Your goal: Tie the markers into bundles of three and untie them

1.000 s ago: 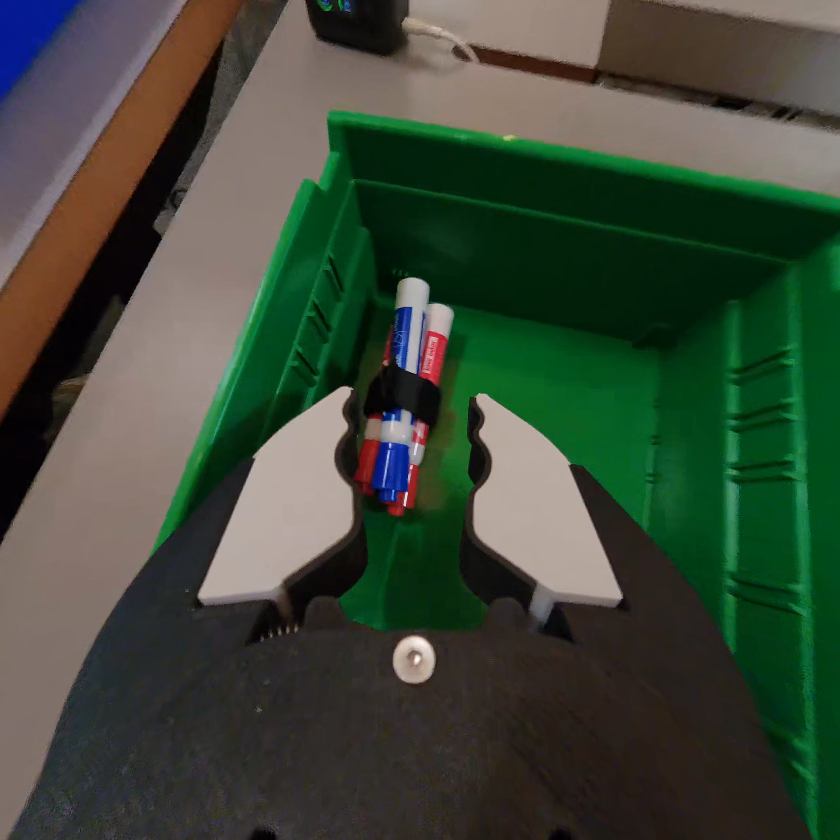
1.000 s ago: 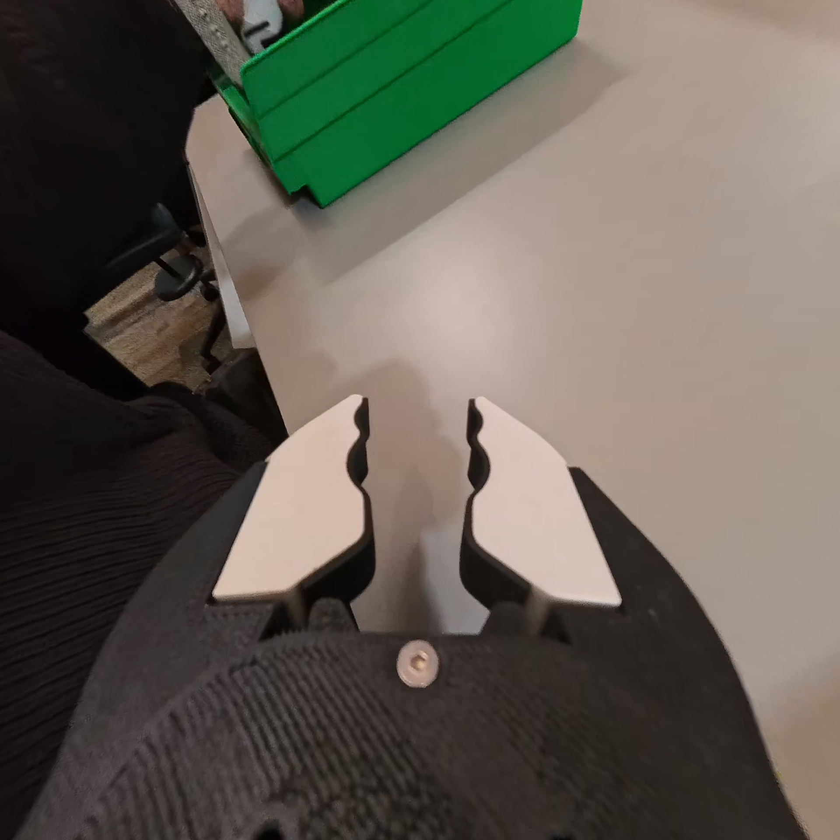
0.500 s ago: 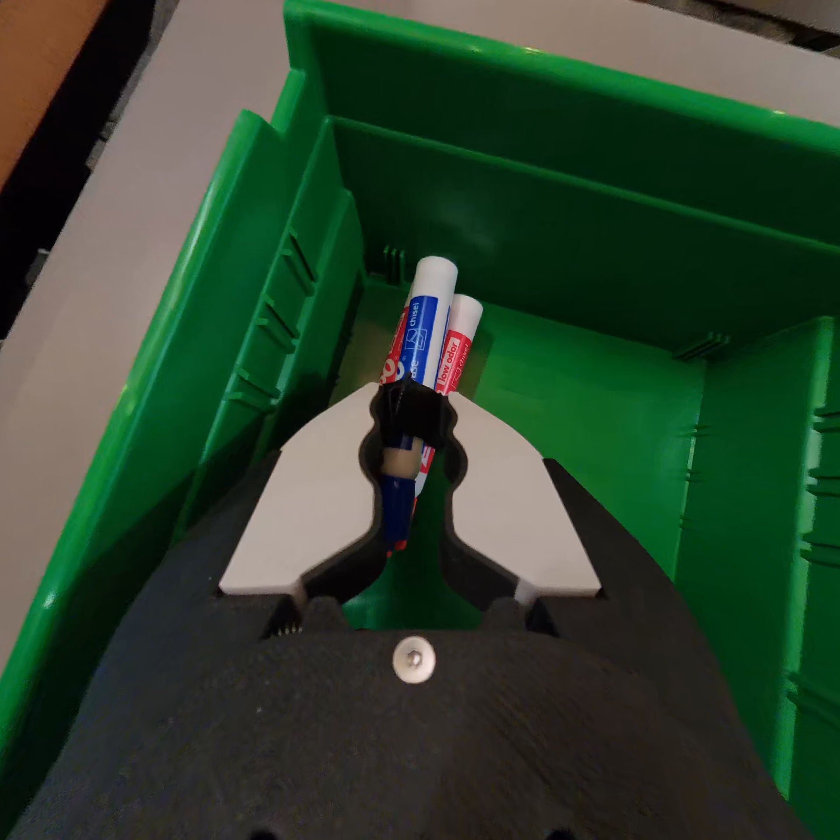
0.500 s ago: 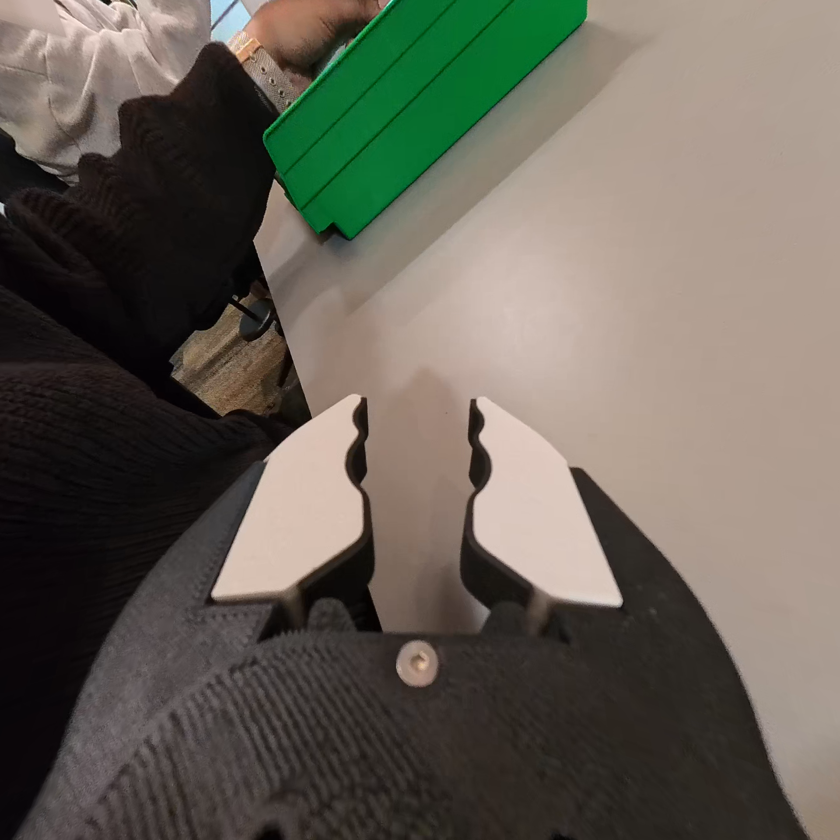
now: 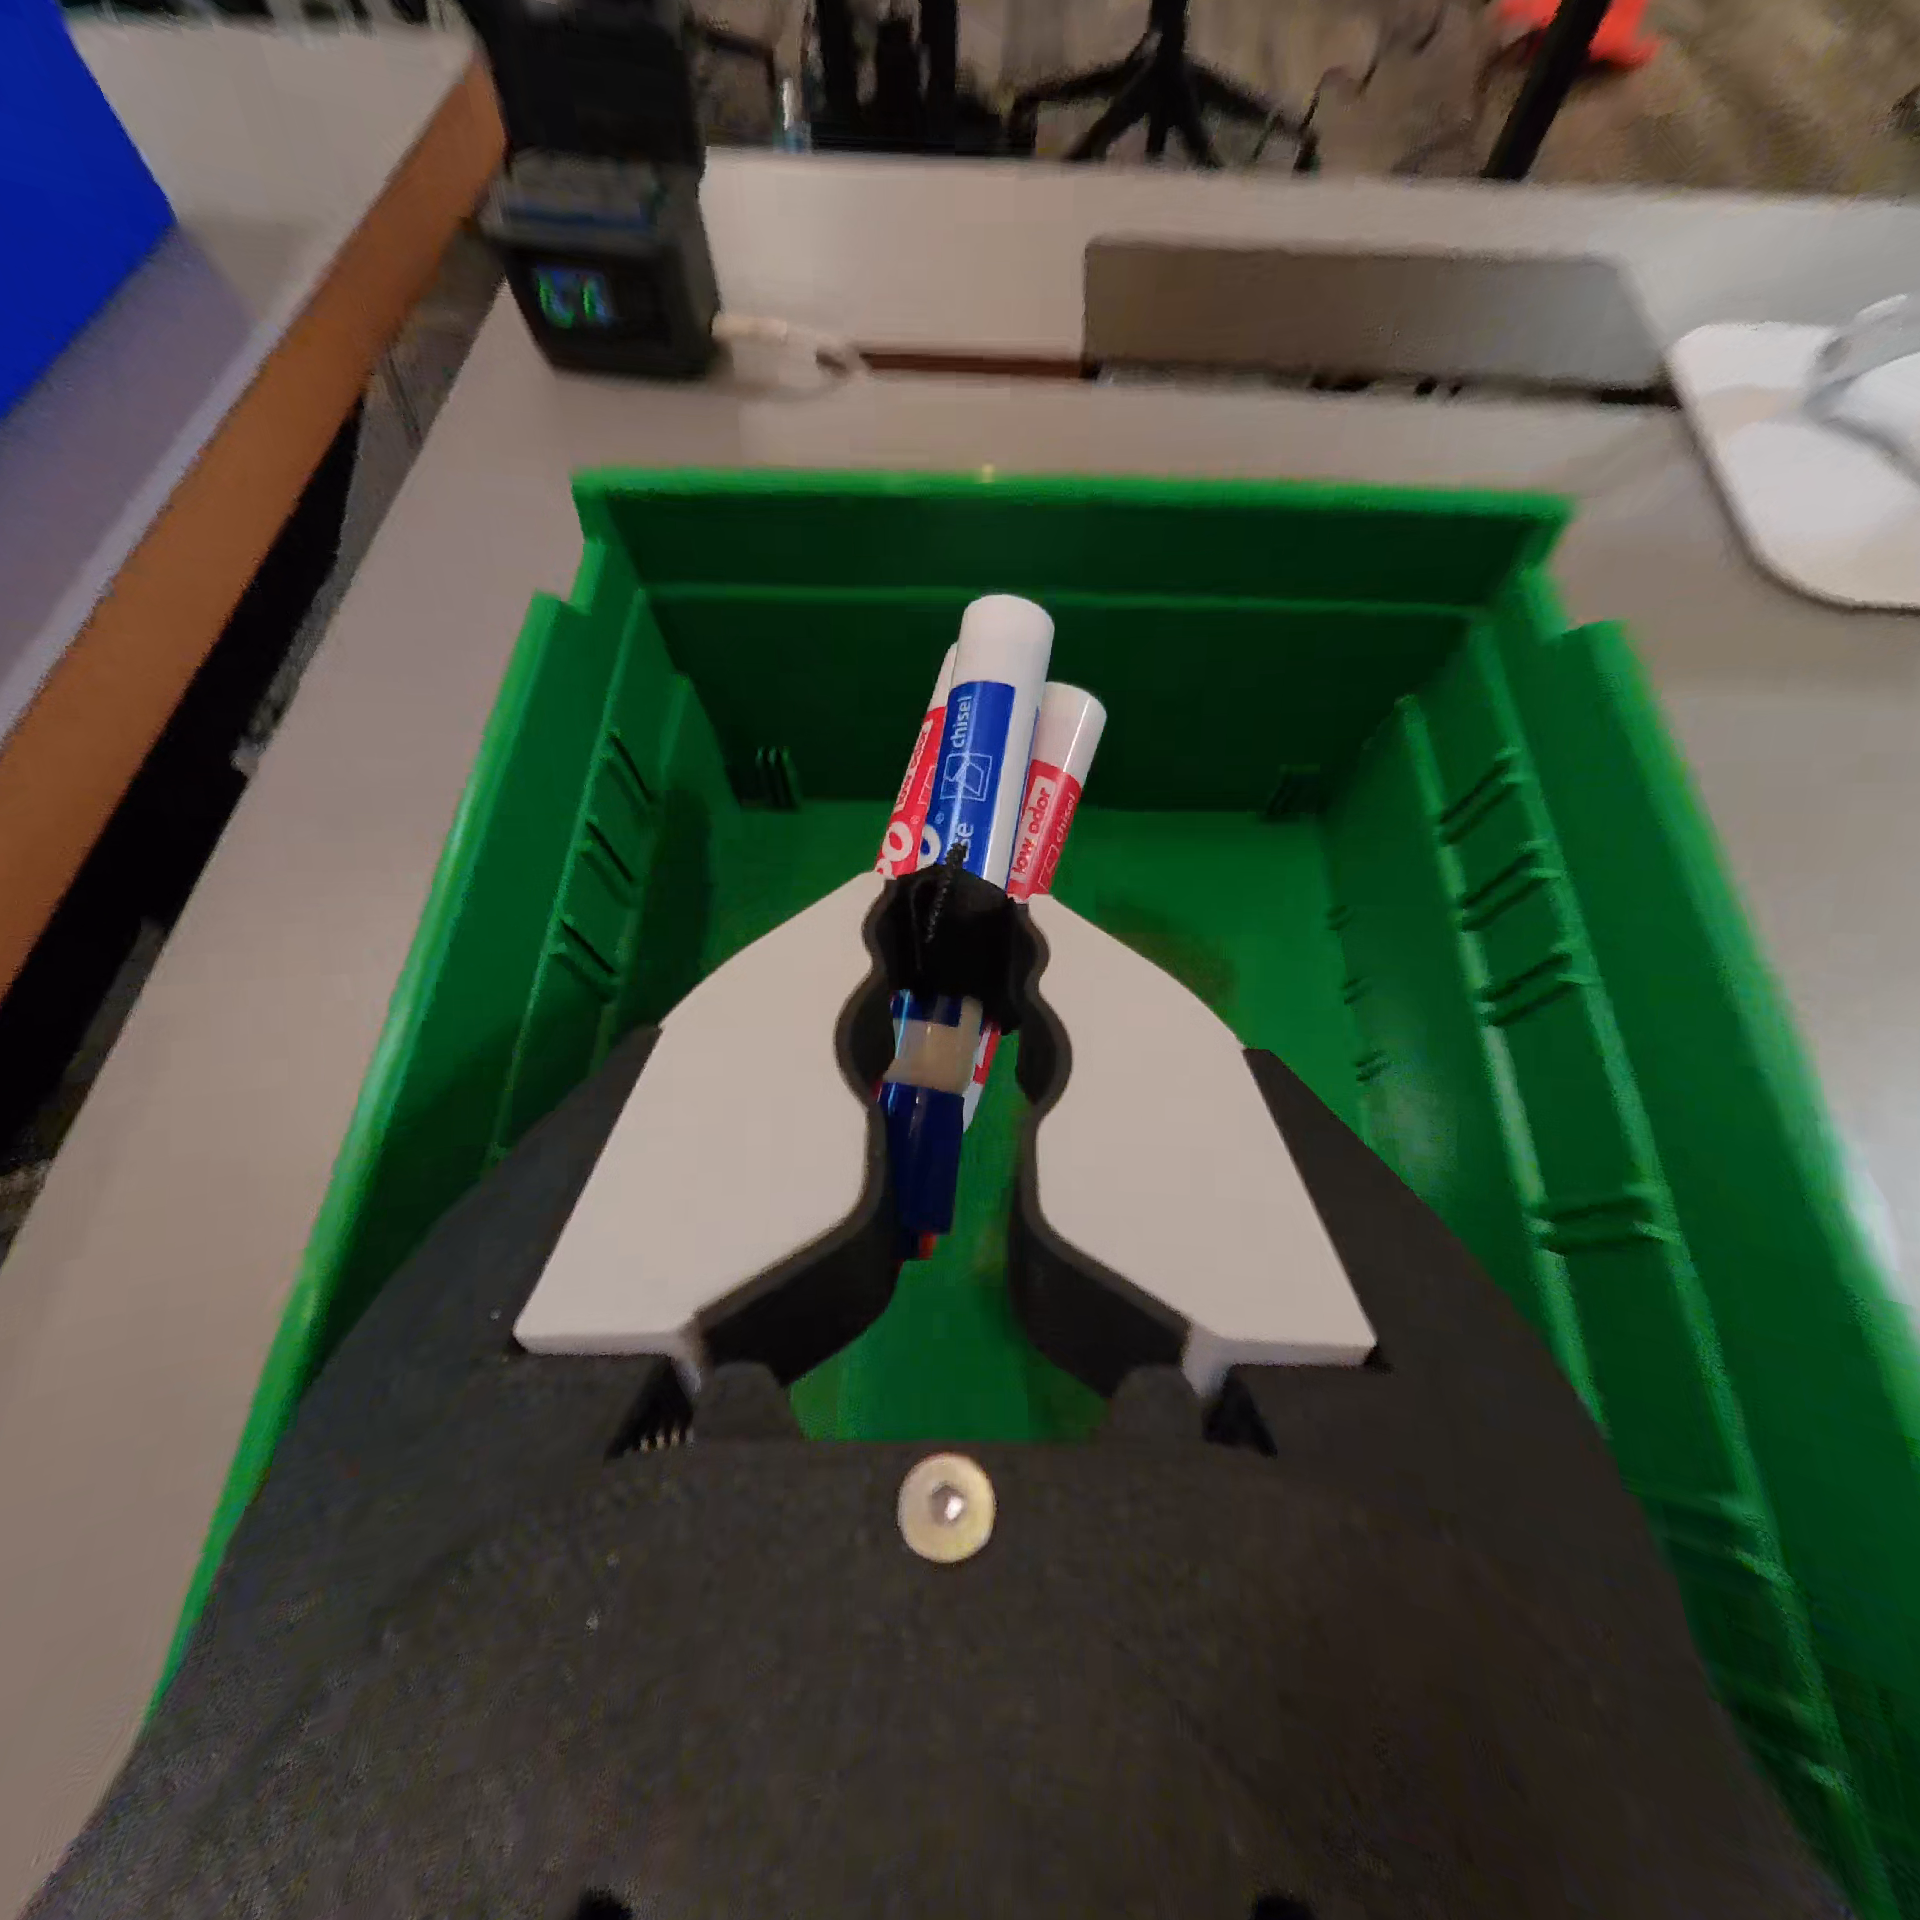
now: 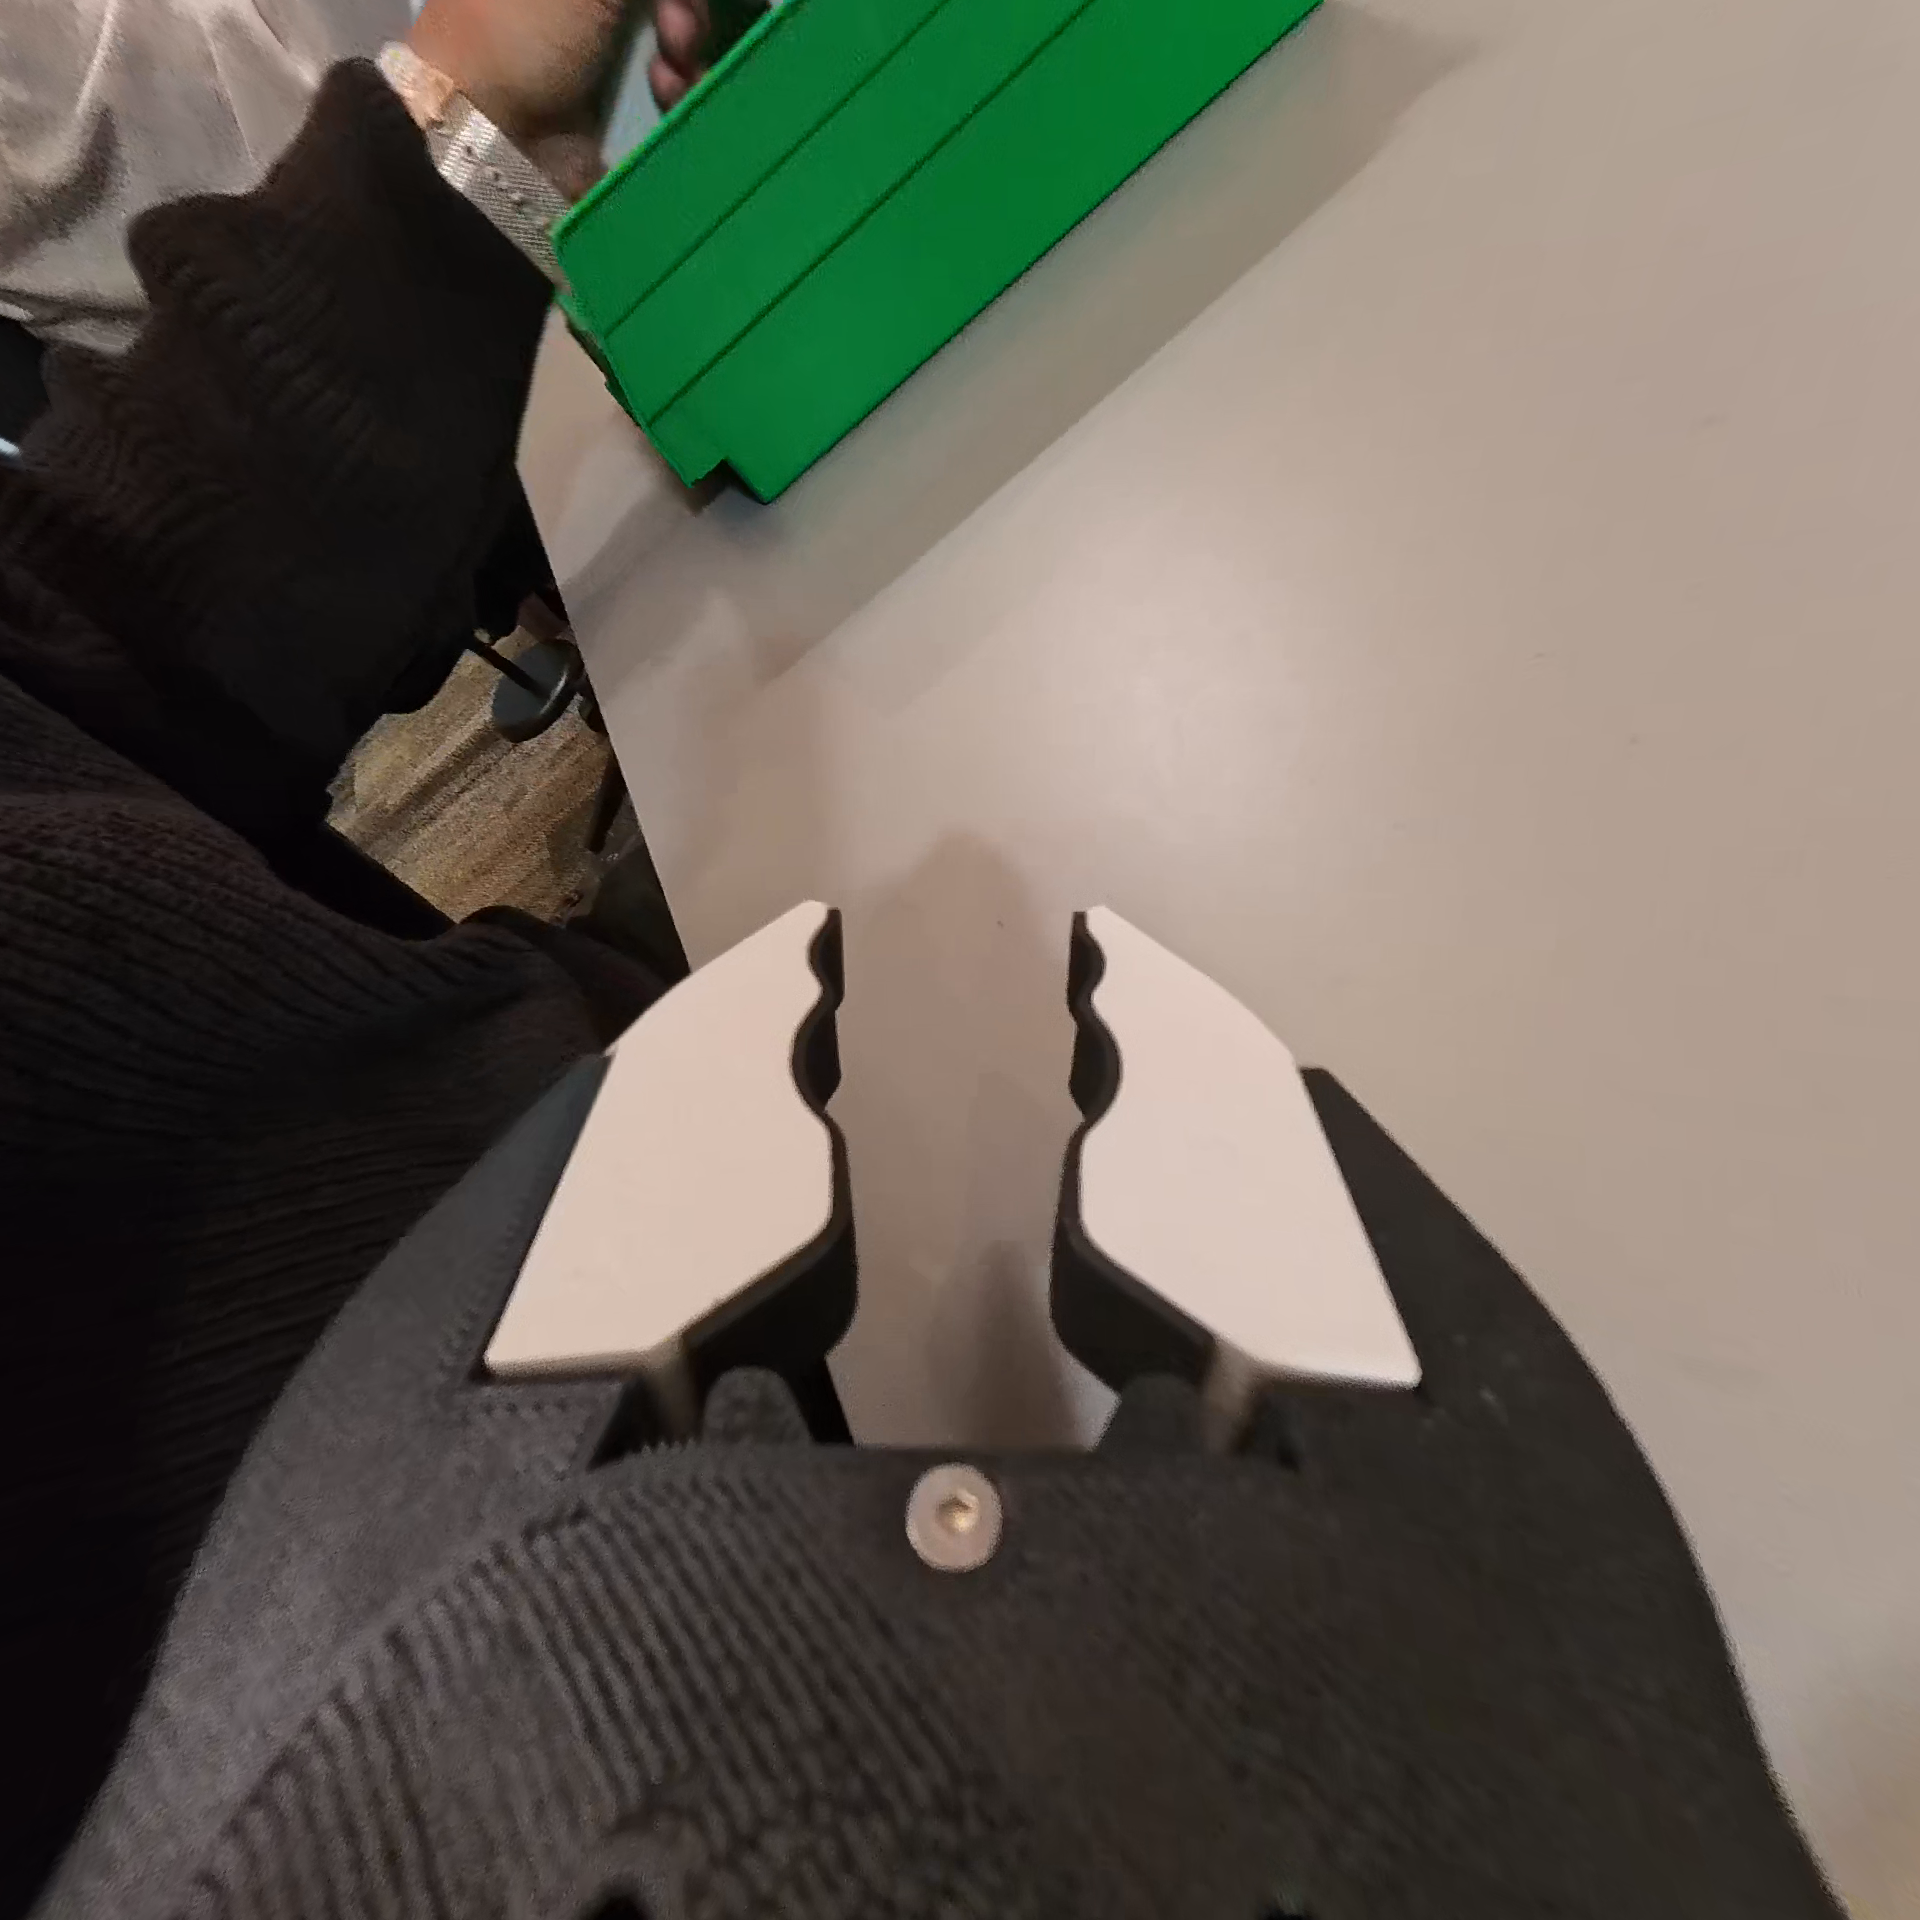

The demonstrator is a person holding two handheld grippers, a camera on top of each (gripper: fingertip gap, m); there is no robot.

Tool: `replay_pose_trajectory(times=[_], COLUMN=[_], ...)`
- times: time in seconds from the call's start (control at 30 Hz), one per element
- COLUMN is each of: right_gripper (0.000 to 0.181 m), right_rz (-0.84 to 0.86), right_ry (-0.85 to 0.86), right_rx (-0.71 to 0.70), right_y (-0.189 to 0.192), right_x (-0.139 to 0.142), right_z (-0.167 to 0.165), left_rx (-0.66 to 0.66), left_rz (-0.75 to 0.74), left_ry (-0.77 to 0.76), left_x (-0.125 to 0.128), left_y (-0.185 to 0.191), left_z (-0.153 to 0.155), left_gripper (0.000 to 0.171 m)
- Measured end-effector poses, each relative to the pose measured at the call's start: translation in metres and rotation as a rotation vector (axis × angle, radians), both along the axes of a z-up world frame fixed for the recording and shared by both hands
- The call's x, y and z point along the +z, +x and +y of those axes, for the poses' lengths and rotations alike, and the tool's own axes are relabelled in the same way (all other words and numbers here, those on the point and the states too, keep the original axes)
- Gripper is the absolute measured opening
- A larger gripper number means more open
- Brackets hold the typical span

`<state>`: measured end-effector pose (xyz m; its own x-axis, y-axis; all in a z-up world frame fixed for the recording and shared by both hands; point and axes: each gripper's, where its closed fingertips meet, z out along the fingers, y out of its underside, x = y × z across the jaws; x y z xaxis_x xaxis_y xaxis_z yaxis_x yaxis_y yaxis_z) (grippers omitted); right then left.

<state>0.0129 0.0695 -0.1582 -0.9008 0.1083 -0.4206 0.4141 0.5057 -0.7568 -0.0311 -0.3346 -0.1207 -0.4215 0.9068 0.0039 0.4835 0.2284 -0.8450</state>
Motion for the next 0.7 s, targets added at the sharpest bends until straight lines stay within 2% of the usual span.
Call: replay_pose_trajectory(times=[0.17,0.27,0.37,0.47,0.57,0.7], right_gripper=[0.041,0.04,0.038,0.037,0.038,0.04], right_rz=[0.025,0.035,0.055,0.102,0.197,0.313], right_ry=[0.018,0.022,0.004,-0.046,-0.12,-0.207], right_rx=[-0.007,-0.01,-0.027,-0.073,-0.128,-0.17], right_y=[-0.001,-0.002,-0.008,-0.023,-0.043,-0.063], right_x=[-0.004,-0.005,0.0,0.013,0.033,0.054], right_z=[0.0,-0.001,0.0,0.006,0.018,0.039], left_rx=[-0.12,-0.316,-0.525,-0.708,-0.906,-1.068], left_rz=[0.136,0.115,0.104,0.119,0.097,0.012], left_ry=[-0.076,-0.083,-0.035,-0.007,0.064,0.125], left_x=[0.074,0.103,0.108,0.093,0.055,0.001], left_y=[0.01,0.01,0.006,0.001,0.003,0.019], left_z=[0.049,0.11,0.185,0.255,0.318,0.366], left_gripper=[0.022,0.022,0.022,0.022,0.022,0.022])
